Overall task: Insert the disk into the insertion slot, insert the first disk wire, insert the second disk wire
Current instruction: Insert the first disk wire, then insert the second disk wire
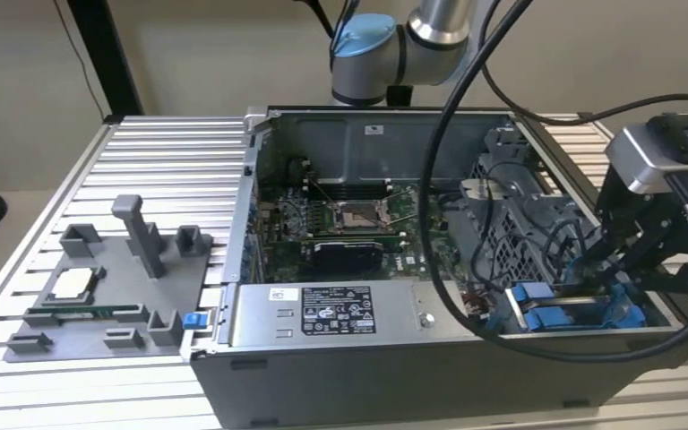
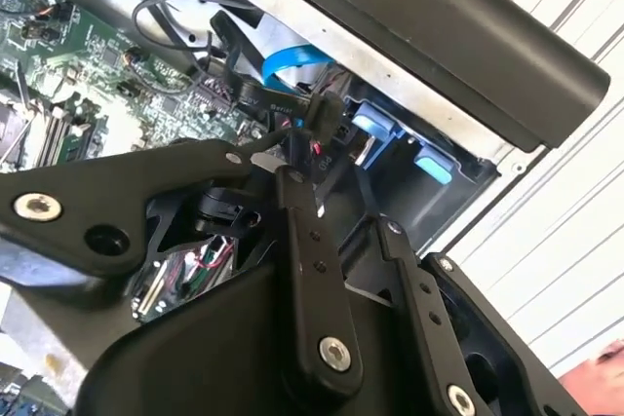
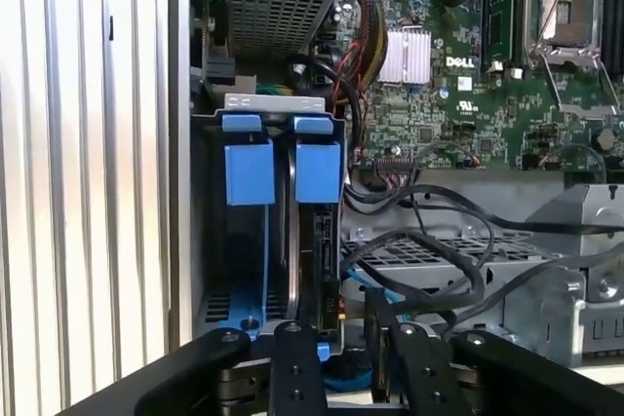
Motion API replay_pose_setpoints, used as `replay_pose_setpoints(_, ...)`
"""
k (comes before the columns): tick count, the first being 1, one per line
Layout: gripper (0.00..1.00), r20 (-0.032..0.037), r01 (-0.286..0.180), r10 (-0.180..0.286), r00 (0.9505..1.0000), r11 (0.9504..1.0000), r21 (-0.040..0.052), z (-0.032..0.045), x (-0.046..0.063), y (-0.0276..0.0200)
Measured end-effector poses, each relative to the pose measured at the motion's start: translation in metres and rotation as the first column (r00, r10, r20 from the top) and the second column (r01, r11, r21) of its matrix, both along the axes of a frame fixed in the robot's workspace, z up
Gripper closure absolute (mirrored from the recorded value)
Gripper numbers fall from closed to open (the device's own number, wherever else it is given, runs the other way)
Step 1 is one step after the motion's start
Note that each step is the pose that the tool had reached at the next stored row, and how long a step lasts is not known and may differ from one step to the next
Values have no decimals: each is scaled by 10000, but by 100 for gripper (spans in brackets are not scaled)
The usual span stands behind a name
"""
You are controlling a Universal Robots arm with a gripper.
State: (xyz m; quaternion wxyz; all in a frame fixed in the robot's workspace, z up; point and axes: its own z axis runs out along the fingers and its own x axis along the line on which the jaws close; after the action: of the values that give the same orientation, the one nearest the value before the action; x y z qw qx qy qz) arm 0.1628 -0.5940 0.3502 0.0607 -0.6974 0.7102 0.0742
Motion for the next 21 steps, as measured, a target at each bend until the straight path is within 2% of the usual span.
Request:
replay_pose_setpoints(4, 0, 0, 1, -1, 10000, 10000, 2, 43, -1, 0)
replay_pose_setpoints(21, 0, 0, 1, -1, 10000, 10000, 1, 79, 0, 0)
